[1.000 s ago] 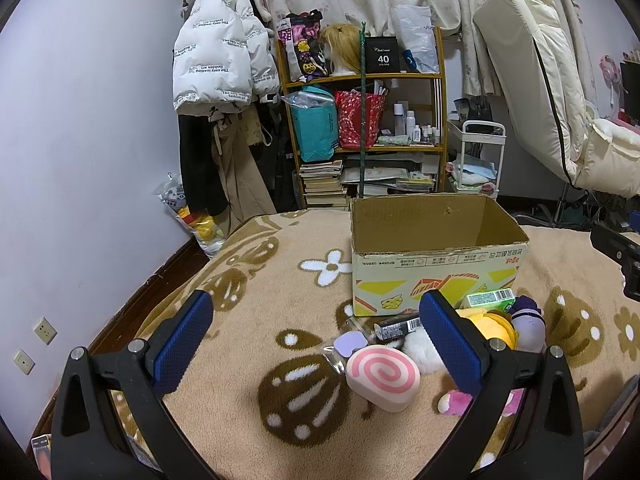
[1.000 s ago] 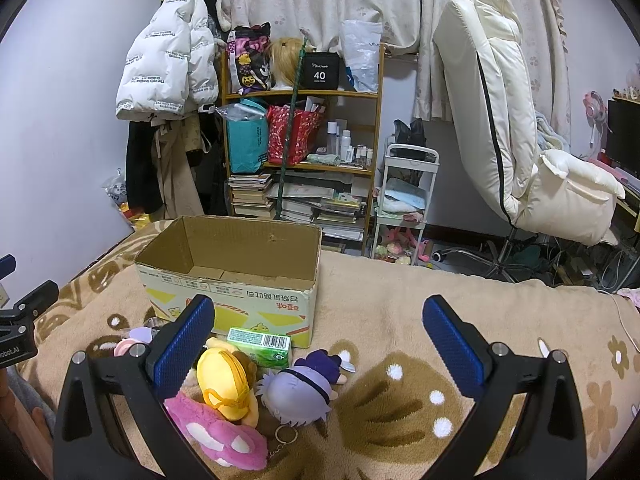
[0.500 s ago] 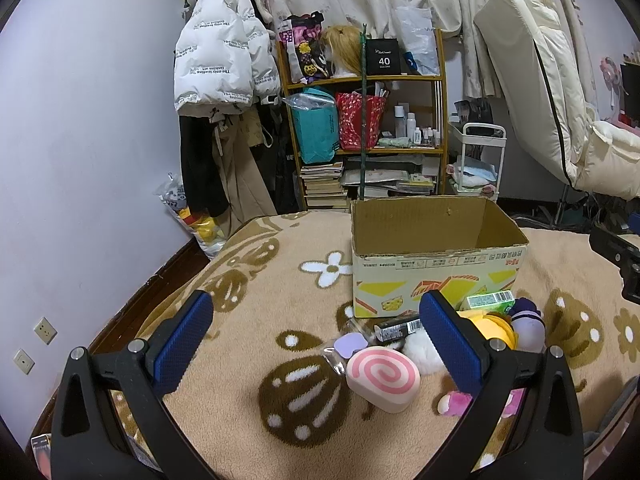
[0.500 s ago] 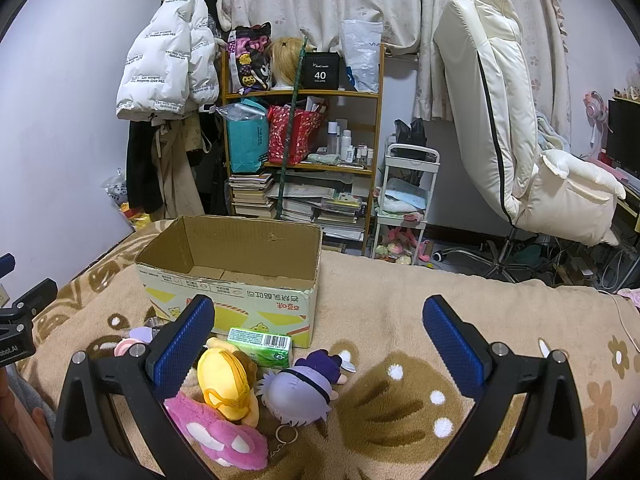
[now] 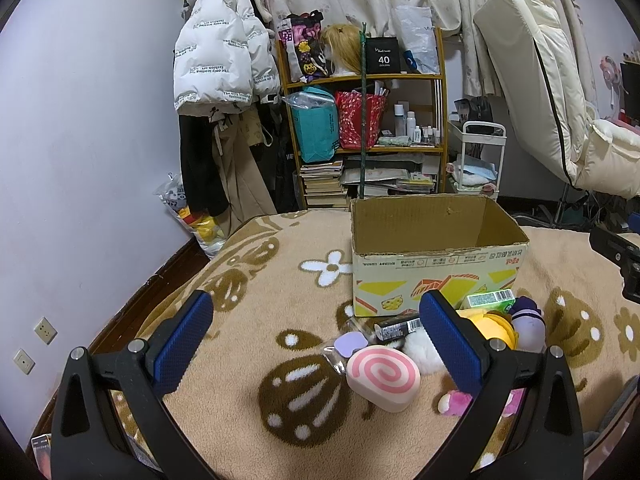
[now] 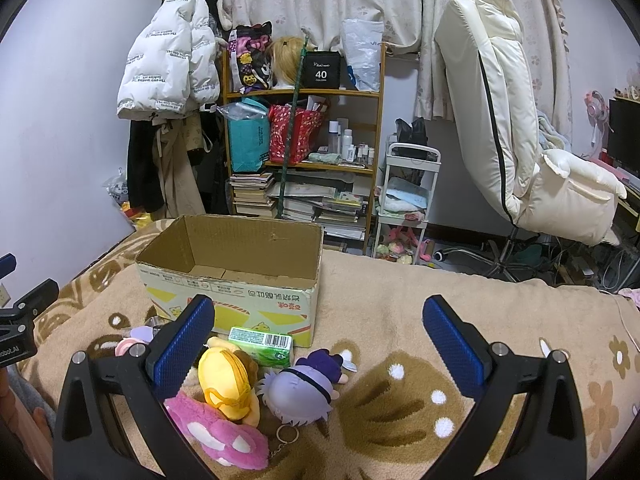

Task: Organize soft objects

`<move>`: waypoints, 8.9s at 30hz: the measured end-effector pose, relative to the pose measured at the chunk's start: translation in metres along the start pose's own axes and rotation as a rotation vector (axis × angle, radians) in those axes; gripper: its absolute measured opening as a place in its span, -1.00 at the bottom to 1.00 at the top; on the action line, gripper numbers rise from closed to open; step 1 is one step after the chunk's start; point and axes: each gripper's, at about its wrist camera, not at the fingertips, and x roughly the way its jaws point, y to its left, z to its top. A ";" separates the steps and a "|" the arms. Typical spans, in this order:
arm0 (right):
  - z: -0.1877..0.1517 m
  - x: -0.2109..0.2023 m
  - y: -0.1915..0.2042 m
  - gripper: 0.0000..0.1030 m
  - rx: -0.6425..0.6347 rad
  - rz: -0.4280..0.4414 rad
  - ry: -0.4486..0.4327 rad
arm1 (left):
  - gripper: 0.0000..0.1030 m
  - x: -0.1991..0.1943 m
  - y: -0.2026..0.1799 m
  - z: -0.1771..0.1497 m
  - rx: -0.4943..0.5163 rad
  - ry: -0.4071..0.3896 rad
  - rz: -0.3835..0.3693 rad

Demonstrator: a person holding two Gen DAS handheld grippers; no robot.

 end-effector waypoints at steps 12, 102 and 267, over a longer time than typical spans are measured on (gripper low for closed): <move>-0.002 0.002 0.001 1.00 0.000 0.001 0.000 | 0.97 0.001 0.001 -0.002 0.002 0.003 -0.001; -0.062 0.146 -0.031 0.16 0.273 0.166 0.662 | 0.12 0.118 -0.043 -0.050 0.057 0.538 -0.137; -0.105 0.120 0.076 0.29 -0.068 0.328 0.855 | 0.90 0.188 -0.011 -0.039 -0.009 0.720 -0.138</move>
